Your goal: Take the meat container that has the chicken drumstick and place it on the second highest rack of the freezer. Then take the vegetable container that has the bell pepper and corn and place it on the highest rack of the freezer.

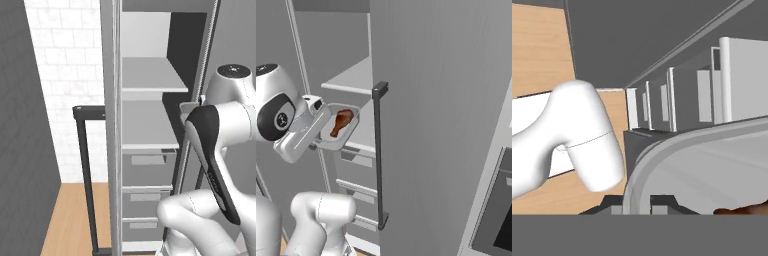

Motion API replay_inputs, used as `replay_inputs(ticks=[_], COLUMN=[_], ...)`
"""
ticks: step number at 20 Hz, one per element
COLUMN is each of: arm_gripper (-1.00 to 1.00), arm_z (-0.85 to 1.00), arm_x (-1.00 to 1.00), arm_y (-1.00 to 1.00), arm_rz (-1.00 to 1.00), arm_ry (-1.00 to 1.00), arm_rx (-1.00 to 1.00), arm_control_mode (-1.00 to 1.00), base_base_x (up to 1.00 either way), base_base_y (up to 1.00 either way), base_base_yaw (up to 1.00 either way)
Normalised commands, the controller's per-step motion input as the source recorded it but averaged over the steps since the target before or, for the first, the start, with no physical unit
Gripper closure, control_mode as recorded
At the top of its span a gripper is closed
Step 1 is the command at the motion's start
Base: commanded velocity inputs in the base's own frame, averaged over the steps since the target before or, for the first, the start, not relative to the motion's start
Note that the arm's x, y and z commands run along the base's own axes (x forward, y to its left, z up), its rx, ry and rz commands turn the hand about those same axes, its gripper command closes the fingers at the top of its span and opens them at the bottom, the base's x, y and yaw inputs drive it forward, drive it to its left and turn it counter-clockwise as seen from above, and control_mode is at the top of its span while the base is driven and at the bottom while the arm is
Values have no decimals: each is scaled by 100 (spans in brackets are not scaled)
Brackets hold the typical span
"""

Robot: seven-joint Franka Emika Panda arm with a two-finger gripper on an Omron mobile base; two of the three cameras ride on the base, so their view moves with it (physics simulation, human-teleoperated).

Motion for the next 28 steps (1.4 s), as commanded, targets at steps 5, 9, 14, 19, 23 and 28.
replay_inputs(ticks=[5, 9, 14, 19, 23, 28], arm_gripper=[100, 100, 100, 100, 100, 100], arm_z=[-39, -45, -47, -50, -26, -19], arm_x=[49, 54, 60, 53, 55, 64], arm_y=[21, 3, 0, 0, 0, 0], arm_rz=[0, 2, 3, 2, 0, 0], arm_ry=[0, 0, 0, 0, 0, 0], arm_rx=[0, 0, 0, 0, 0, 0], arm_control_mode=[-100, -100, -100, -100, -100, -100], base_base_x=[0, 0, 0, 0, 0, 0], base_base_y=[0, 0, 0, 0, 0, 0], base_base_yaw=[0, 0, 0, 0, 0, 0])
